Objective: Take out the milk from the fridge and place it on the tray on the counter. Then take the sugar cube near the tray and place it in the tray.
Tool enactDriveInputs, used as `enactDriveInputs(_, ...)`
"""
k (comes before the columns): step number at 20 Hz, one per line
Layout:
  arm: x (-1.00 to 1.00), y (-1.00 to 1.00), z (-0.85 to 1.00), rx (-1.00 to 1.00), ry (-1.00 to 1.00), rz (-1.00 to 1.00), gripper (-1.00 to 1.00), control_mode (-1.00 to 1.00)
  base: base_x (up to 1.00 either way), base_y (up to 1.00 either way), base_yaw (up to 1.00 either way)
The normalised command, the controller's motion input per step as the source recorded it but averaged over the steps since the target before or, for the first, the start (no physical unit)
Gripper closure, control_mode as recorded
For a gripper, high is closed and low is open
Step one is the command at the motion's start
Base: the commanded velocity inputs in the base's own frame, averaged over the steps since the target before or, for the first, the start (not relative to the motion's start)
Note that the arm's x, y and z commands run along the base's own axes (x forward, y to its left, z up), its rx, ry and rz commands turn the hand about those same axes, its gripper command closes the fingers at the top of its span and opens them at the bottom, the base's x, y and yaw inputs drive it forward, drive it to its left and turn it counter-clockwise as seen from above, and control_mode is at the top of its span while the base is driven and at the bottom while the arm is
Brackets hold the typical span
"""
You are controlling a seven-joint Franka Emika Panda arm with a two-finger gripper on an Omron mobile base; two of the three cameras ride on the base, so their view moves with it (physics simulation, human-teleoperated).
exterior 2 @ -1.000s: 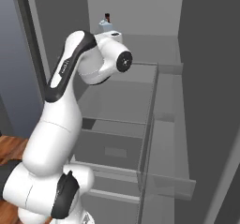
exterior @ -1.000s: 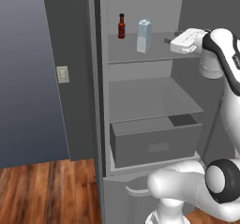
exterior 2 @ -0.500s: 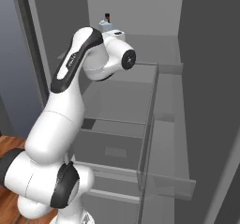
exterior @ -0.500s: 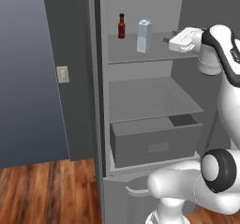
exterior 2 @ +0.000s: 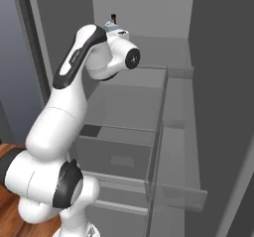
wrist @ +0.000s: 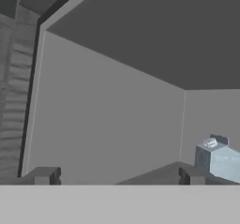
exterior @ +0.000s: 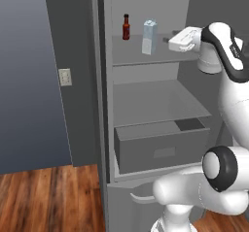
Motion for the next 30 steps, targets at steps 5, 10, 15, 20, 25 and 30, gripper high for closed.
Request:
enactDriveInputs(5,0.18,-0.07,0.0,0.0,0.0,0.0,-1.0,-1.0,0.0,0.0,0.0)
enactDriveInputs(10,0.24,-0.04,0.0,0.0,0.0,0.0,-1.0,-1.0,0.0,0.0,0.0)
enactDriveInputs(15,0.32,-0.02,0.0,0.0,0.01,0.0,-1.0,-1.0,0.0,0.0,0.0)
enactDriveInputs(20,0.28,-0.06,0.0,0.0,0.02,0.0,-1.0,-1.0,0.0,0.0,0.0)
enactDriveInputs(25,0.32,-0.11,0.0,0.0,0.0,0.0,-1.0,-1.0,0.0,0.0,0.0)
enactDriveInputs(30,0.22,0.0,-0.01,0.0,0.0,0.0,-1.0,-1.0,0.0,0.0,0.0)
